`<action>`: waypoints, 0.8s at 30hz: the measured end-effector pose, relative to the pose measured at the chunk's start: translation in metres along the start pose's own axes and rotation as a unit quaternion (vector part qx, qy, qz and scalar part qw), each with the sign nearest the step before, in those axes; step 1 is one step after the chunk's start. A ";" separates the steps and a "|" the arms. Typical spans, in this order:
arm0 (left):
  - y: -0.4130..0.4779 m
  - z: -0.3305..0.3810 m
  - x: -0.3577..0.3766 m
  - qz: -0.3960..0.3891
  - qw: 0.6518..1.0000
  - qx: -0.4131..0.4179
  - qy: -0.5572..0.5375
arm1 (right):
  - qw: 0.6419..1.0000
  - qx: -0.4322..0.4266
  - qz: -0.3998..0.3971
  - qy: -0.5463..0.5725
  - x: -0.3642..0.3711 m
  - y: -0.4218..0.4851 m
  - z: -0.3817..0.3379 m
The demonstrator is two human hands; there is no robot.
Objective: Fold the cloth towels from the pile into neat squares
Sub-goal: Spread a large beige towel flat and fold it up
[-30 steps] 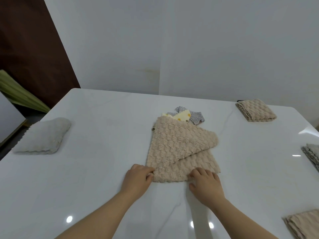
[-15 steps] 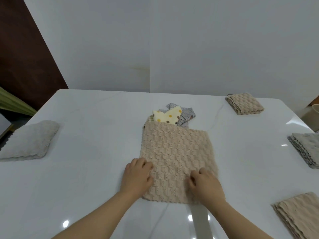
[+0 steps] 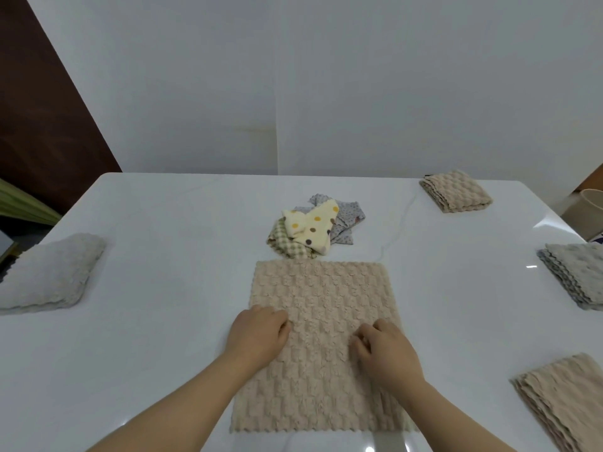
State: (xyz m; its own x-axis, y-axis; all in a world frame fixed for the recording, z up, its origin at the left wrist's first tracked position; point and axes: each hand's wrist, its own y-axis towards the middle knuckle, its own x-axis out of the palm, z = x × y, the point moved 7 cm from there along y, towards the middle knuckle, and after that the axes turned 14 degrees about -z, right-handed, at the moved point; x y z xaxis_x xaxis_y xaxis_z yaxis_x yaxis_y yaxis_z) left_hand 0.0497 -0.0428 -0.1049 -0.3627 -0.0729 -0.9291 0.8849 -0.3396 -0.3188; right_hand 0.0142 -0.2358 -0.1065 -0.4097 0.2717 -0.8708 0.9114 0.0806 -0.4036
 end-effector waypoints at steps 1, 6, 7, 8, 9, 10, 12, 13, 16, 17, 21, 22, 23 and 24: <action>0.000 -0.002 -0.002 0.016 1.000 0.001 -0.010 | 1.000 -0.002 0.015 -0.013 -0.002 0.000 -0.002; 0.007 -0.009 0.014 -0.052 0.998 0.012 -0.027 | 1.000 0.017 -0.018 -0.010 0.001 0.003 -0.004; 0.007 -0.009 0.017 -0.065 0.998 0.005 -0.018 | 0.999 0.018 -0.033 -0.012 0.003 0.005 -0.003; 0.007 -0.010 0.018 -0.071 0.997 -0.002 -0.014 | 0.999 0.017 -0.041 -0.013 0.004 0.006 -0.004; 0.007 -0.012 0.018 -0.068 0.997 -0.009 -0.017 | 0.999 0.017 -0.045 -0.015 0.005 0.007 -0.004; 0.008 -0.014 0.017 -0.066 0.998 -0.014 -0.019 | 0.999 0.016 -0.047 -0.017 0.006 0.008 -0.005; 0.006 -0.019 0.013 -0.053 0.998 -0.021 -0.023 | 0.998 0.010 -0.050 -0.021 0.009 0.008 -0.010; 0.003 -0.023 0.013 -0.050 0.998 -0.025 -0.023 | 0.998 0.006 -0.053 -0.022 0.011 0.009 -0.013; -0.006 -0.036 0.012 -0.052 0.997 -0.040 -0.030 | 0.998 -0.010 -0.057 -0.015 0.015 0.009 -0.023; -0.008 -0.037 0.012 -0.051 0.997 -0.042 -0.032 | 0.998 -0.013 -0.056 -0.014 0.014 0.008 -0.025; -0.023 -0.038 0.006 0.018 0.998 -0.026 -0.048 | 1.000 -0.014 0.018 0.006 0.014 -0.002 -0.029; -0.029 -0.035 0.005 0.052 0.996 -0.009 -0.065 | 0.998 -0.017 0.054 0.015 0.014 -0.007 -0.027; -0.036 -0.031 0.006 0.072 0.993 0.011 -0.087 | 0.995 -0.030 0.090 0.022 0.016 -0.013 -0.026; -0.043 -0.027 0.009 0.073 0.991 0.035 -0.106 | 0.991 -0.052 0.121 0.022 0.019 -0.018 -0.024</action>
State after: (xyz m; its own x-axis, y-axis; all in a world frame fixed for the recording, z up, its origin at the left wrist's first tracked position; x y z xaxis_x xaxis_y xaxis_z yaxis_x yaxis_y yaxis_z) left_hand 0.0158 -0.0035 -0.1046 -0.2926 -0.3183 -0.9017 0.9125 -0.3747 -0.1638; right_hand -0.0094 -0.2088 -0.1087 -0.1780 0.3373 -0.9244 0.9829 0.1064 -0.1505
